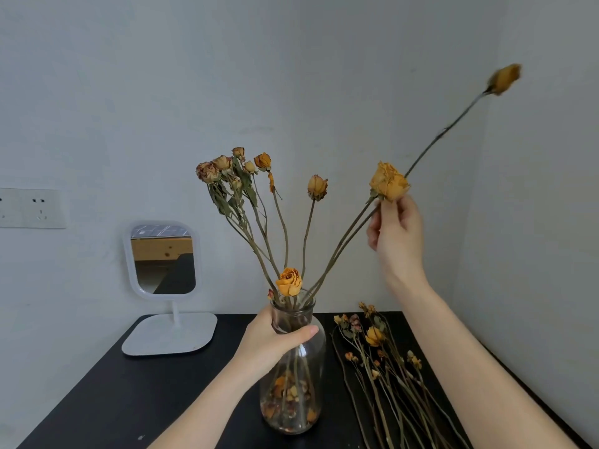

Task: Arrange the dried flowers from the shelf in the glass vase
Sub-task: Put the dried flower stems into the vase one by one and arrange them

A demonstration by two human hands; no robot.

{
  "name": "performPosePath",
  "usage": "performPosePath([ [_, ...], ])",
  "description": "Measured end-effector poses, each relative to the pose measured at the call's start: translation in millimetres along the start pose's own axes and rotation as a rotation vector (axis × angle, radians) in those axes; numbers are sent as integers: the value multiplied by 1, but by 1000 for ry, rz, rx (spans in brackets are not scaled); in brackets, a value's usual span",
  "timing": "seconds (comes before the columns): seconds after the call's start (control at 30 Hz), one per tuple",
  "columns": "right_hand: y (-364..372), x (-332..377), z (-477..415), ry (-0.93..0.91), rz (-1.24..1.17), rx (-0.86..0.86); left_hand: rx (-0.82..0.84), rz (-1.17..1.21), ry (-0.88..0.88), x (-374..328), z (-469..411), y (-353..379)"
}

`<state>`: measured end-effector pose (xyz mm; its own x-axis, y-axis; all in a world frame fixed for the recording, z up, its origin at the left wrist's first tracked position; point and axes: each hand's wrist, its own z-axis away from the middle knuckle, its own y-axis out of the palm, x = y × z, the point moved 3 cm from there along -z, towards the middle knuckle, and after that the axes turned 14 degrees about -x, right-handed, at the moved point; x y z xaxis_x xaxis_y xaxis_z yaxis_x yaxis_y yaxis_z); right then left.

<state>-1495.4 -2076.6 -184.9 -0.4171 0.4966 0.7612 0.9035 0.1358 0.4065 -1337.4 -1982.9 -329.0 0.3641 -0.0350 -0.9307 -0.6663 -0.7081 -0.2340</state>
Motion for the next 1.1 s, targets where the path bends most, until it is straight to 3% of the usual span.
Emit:
performPosePath([
  [0.3, 10, -28, 15, 44, 394, 421, -3, 20, -4, 4, -3, 0],
  [0.5, 13, -54, 33, 197, 607, 733, -16, 32, 5, 5, -3, 1],
  [0.73, 17, -56, 25, 241, 415, 611, -20, 19, 5, 4, -2, 0],
  [0.9, 12, -70, 34, 239, 520, 677, -25, 13, 9, 6, -3, 0],
  [1.1, 9, -73, 31, 284, 506, 634, -27, 20, 0, 5, -3, 0],
])
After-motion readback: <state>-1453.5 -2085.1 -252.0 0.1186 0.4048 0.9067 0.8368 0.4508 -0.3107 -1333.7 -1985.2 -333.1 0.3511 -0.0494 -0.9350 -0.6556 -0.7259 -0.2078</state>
